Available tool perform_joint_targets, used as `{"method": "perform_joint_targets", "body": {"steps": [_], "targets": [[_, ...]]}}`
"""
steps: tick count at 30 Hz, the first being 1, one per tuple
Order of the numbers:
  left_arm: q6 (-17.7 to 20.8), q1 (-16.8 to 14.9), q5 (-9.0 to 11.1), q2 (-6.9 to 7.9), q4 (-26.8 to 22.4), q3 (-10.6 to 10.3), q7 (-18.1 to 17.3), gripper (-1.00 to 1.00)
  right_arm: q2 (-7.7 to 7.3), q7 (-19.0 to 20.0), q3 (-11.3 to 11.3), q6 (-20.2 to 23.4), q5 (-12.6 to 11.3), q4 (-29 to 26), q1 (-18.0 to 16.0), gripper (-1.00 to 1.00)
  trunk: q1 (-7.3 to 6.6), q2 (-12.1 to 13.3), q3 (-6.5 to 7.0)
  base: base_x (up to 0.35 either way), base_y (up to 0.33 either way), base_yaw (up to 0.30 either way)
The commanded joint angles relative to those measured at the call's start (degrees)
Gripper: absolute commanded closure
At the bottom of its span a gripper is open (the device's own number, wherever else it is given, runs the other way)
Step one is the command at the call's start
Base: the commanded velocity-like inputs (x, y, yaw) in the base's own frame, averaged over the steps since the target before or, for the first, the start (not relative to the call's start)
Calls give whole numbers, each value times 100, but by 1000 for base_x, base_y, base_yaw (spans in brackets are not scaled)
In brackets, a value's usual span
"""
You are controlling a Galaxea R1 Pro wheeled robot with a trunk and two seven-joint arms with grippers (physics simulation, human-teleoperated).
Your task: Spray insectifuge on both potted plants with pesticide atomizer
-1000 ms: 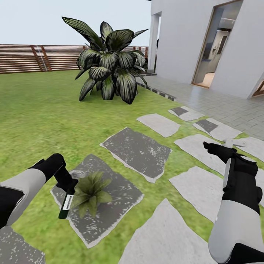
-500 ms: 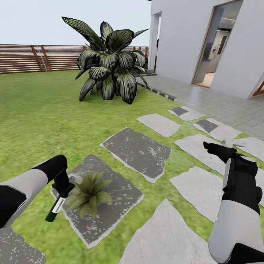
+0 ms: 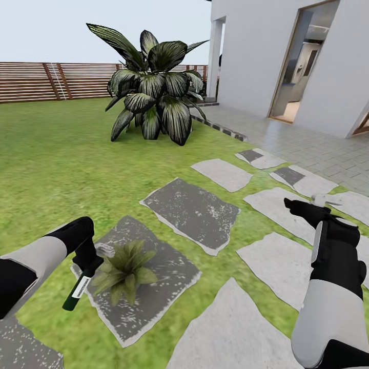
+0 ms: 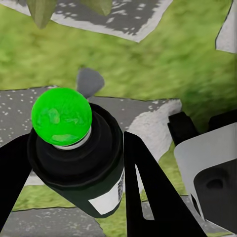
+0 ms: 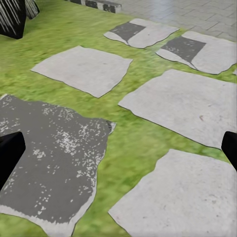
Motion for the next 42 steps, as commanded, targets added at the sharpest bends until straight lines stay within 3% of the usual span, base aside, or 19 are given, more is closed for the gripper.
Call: {"method": "perform_joint_targets", "body": {"steps": [1, 5, 12, 21, 35, 42], "targets": [[32, 0, -61, 2, -14, 16, -53, 100, 2, 52, -9, 18, 60, -8, -5, -100, -1, -2, -5, 0, 0, 0], [30, 0, -61, 2, -14, 139, -53, 100, 2, 57, -9, 18, 60, -9, -5, -100, -1, -2, -5, 226, 75, 0], [30, 0, -61, 2, -14, 153, -53, 100, 2, 57, -9, 18, 60, -10, -5, -100, -1, -2, -5, 196, 100, -17], [30, 0, -61, 11, -14, 138, -57, 100, 2, 57, -9, 18, 60, -12, -5, -100, -1, -2, -5, 8, 5, -237], [30, 0, -61, 43, -15, 112, -45, 100, 9, 57, -9, 18, 60, -6, -5, -100, -1, -2, -5, -31, 155, -22], [30, 0, -61, 46, -14, 111, -45, 100, 10, 57, -9, 18, 60, -6, -5, -100, -1, -2, -5, -1, 8, -228]]}}
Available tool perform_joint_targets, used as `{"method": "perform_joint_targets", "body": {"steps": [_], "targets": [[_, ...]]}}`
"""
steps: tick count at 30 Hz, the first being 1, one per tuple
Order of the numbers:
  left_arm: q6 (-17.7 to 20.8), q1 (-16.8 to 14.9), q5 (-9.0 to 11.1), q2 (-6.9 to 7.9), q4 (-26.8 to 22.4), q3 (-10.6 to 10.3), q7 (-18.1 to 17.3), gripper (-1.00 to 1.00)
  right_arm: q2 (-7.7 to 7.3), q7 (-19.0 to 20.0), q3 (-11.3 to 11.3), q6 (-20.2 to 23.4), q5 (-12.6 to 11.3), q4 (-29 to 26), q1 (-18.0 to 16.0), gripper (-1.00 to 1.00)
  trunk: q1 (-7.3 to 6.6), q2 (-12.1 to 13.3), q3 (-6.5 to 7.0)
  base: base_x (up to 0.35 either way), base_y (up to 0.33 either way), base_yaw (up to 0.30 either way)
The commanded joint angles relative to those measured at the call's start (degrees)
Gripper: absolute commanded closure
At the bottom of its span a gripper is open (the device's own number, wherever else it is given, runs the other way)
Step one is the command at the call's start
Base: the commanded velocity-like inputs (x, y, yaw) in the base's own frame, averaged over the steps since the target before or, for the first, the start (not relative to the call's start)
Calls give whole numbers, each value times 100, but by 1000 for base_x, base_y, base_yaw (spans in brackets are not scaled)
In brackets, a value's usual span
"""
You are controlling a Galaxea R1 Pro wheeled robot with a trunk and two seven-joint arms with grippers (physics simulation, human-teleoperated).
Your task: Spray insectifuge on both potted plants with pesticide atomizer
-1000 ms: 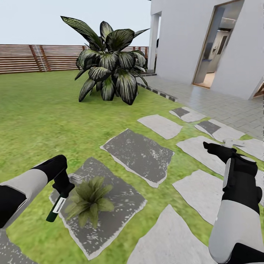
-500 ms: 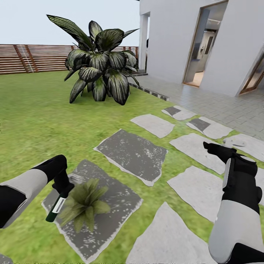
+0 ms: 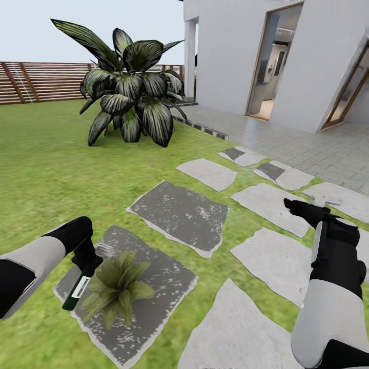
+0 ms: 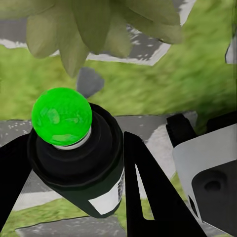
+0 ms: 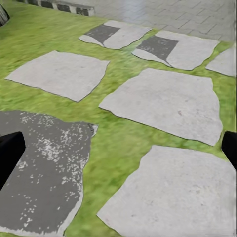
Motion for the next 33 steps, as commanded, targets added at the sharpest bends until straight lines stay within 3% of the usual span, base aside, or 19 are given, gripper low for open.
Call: {"method": "perform_joint_targets", "body": {"steps": [1, 15, 19, 24, 30, 33], "targets": [[35, 1, -61, 5, -16, 15, -55, 100, 3, 52, -8, 16, 62, -5, -7, -100, -1, -2, -5, 0, 1, -295], [35, 1, -61, 0, -16, 18, -55, 100, 4, 52, -7, 16, 62, -6, -7, -100, -1, -2, -27, 0, 0, -36], [35, 1, -61, -3, -16, 23, -55, 100, 8, 52, -1, 16, 62, -5, -7, -100, 87, -163, -131, 0, 0, 0], [35, 1, -61, 3, -16, 15, -47, 100, 11, 52, 1, 16, 62, -5, -7, -100, 87, -163, -148, 0, 0, 0], [35, 1, -61, 13, -16, 7, -46, 100, 11, 52, 1, 16, 62, -5, -7, -100, 219, -403, -287, 0, 0, 0], [35, 1, -61, 14, -16, 6, -46, 100, 11, 52, 1, 16, 62, -5, -7, -100, 219, -403, -303, 0, 0, 0]]}}
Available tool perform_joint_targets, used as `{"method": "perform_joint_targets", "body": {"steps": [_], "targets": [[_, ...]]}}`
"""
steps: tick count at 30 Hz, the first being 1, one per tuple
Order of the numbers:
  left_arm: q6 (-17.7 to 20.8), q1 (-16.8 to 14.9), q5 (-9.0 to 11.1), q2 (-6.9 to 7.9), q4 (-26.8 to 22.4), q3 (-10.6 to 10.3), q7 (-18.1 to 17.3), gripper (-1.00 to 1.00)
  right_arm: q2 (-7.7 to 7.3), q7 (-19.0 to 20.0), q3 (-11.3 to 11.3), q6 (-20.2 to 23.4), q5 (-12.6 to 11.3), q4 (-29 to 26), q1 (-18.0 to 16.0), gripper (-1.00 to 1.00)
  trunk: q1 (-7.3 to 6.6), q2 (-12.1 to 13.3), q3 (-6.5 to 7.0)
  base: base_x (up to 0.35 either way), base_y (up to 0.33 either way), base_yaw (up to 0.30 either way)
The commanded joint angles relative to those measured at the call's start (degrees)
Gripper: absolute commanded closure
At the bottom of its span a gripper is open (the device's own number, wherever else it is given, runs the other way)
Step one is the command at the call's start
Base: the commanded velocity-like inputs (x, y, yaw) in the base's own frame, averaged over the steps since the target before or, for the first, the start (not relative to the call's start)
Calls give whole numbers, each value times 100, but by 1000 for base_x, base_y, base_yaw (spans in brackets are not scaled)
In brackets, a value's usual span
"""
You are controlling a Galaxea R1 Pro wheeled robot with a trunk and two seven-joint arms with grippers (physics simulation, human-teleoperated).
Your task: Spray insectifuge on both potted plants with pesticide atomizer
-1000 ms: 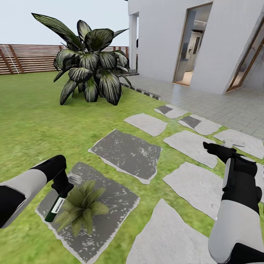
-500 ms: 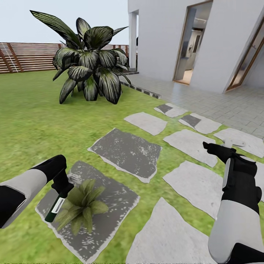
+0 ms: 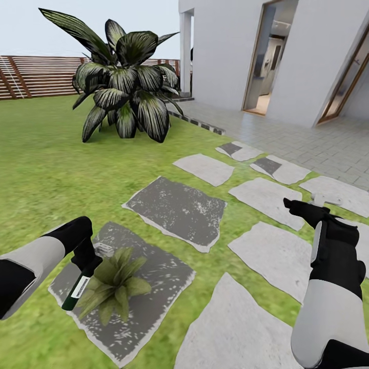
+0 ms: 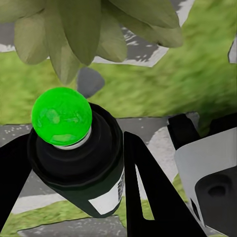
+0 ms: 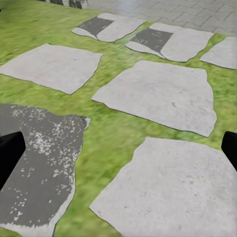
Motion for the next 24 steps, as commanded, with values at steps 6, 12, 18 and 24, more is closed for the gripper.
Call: {"method": "perform_joint_targets", "body": {"steps": [6, 12, 18, 24], "targets": [[33, 0, -62, 10, -14, -1, -47, 100, 3, 54, -11, 17, 60, -8, -6, -100, -1, -2, -9, 0, 0, 0], [33, 0, -68, 14, -14, -90, 109, 100, 3, 54, -11, 17, 60, -8, -6, -100, -1, -2, -9, 0, 0, 0], [33, 0, -62, -3, -14, -233, 934, 100, 3, 54, -11, 17, 60, -8, -6, -100, -1, -2, -9, 0, 0, 0], [27, 0, -62, -5, -19, -216, 991, 100, 3, 54, -11, 17, 60, -1, -6, -100, -1, -2, -9, 0, 0, 0]]}}
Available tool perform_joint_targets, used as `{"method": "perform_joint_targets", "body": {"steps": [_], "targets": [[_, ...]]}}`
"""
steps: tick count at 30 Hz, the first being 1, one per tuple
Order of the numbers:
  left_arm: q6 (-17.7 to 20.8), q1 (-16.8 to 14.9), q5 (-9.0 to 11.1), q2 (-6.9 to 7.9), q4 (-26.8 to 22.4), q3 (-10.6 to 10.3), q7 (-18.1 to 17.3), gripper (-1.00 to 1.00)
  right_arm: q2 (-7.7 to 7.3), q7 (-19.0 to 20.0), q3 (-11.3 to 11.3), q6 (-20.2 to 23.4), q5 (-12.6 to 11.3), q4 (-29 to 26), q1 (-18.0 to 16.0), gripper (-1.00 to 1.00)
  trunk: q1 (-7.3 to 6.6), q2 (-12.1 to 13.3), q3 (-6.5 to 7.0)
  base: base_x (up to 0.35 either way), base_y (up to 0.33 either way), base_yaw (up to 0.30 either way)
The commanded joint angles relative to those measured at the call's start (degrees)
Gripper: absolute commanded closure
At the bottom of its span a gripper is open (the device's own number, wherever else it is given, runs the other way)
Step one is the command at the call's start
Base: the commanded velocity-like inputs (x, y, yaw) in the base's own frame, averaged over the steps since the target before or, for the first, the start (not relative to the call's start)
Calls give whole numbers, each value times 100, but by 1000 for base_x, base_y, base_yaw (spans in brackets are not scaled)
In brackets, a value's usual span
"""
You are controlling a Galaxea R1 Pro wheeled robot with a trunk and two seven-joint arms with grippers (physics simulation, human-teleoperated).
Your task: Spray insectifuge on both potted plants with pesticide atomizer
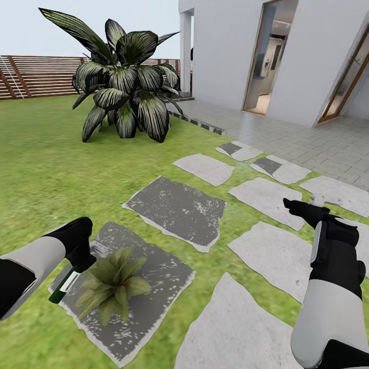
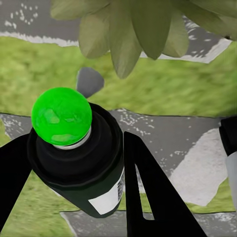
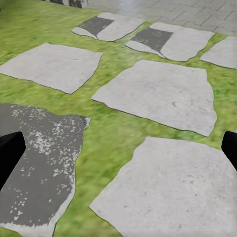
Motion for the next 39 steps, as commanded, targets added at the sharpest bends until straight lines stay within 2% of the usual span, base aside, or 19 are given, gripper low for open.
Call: {"method": "perform_joint_targets", "body": {"steps": [1, 9, 13, 16, 18, 22, 24, 31, 39], "targets": [[24, 0, -63, 5, -16, 9, -54, 100, 3, 54, -11, 17, 60, -4, -6, -100, -1, -2, -5, 0, 0, 0], [23, 0, -63, 12, -14, 9, -54, 100, 3, 54, -11, 17, 60, 97, -6, -100, -1, -2, -5, 0, 0, 0], [23, 0, -63, 11, -11, 9, -54, 100, 3, 54, -11, 17, 60, 99, -6, -100, 87, -163, -77, 0, 0, 0], [23, 10, -63, 13, -11, 9, -54, 100, 3, 54, -11, 17, 60, 99, -6, -100, 87, -163, -77, 0, 0, 0], [21, 87, -63, 17, -11, 9, -54, 100, 1, 54, -11, 17, 60, 99, -6, -100, 87, -163, -77, 0, 0, 0], [3, 519, -63, 19, -20, 13, -54, 100, 2, 54, -11, 17, 60, 99, -6, -100, 87, -163, -77, 0, 0, 0], [-4, 601, -63, 19, -25, 18, -54, 100, 2, 54, -11, 17, 60, 99, -6, -100, 87, -163, -77, 0, 0, 0], [-8, 658, -63, 12, -28, 362, -54, 100, 3, 54, -11, 17, 60, 99, -6, -100, 87, -163, -77, 0, 0, 0], [21, 569, -63, -1, -32, 392, -61, 100, 3, 54, -11, 17, 60, 99, -6, -100, 87, -163, -77, 0, 0, 0]]}}
